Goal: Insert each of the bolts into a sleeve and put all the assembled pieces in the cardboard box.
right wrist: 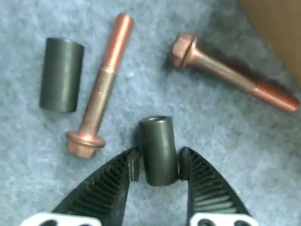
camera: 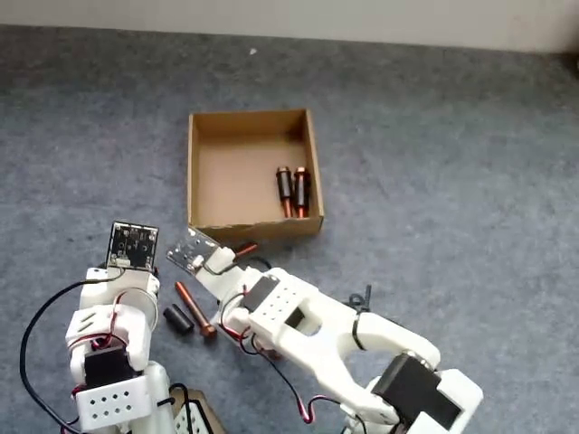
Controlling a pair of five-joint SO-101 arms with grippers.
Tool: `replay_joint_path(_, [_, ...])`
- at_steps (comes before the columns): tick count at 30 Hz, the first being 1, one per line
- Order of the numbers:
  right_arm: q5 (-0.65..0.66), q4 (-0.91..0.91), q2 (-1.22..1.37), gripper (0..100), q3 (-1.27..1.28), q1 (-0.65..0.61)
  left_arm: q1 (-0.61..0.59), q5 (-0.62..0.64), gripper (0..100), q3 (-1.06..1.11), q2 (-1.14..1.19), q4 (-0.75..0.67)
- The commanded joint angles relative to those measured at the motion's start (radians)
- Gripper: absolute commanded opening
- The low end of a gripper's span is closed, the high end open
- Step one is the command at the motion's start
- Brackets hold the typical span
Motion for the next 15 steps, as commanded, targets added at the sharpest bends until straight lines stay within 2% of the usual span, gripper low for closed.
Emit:
replay_joint_path(1, [0.017, -0.012, 0.004, 8.5, -0.033, 0.012, -0.010, 0.000, 1, -0.028, -0.008, -0.021])
replay_joint_path(4, [0.017, -0.012, 0.004, 0.6, -0.035, 0.028, -0.010, 0.000, 1, -0.028, -0.008, -0.021])
replay_joint_path(10, [0.009, -0.007, -0.022, 0.5, -0.027, 0.087, -0.010, 0.000, 1, -0.027, -0.008, -0.021])
replay_joint_path(15, [0.008, 0.053, -0.239, 0.5, 0.022, 0.183, -0.010, 0.000, 1, -0.025, -0.008, -0.021])
